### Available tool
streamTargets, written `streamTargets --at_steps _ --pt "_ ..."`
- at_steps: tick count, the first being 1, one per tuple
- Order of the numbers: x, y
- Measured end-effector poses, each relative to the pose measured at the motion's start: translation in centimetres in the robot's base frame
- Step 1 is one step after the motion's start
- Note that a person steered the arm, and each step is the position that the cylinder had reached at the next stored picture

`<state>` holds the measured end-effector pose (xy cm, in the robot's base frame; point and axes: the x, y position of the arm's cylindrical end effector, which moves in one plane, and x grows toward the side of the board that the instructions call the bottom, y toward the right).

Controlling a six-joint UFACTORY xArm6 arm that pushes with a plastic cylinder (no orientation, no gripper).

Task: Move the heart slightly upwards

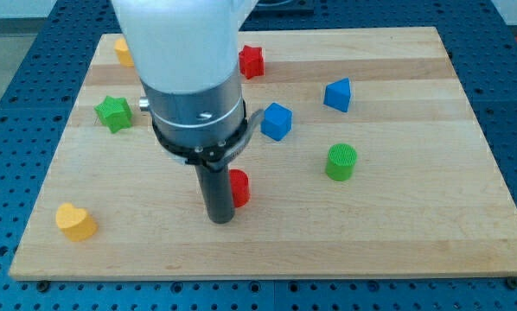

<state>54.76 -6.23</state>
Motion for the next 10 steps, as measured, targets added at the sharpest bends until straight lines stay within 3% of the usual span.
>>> streamTargets --at_steps 1,2,3,4,5,6,10 --pt "-2.0 0.0" --pt "-0.7 -0.6" --pt "6.1 -5.5" --pt "7.0 -9.7" --pt "6.3 -17.5" --pt "5.8 -20.1" --pt "1.9 -18.0"
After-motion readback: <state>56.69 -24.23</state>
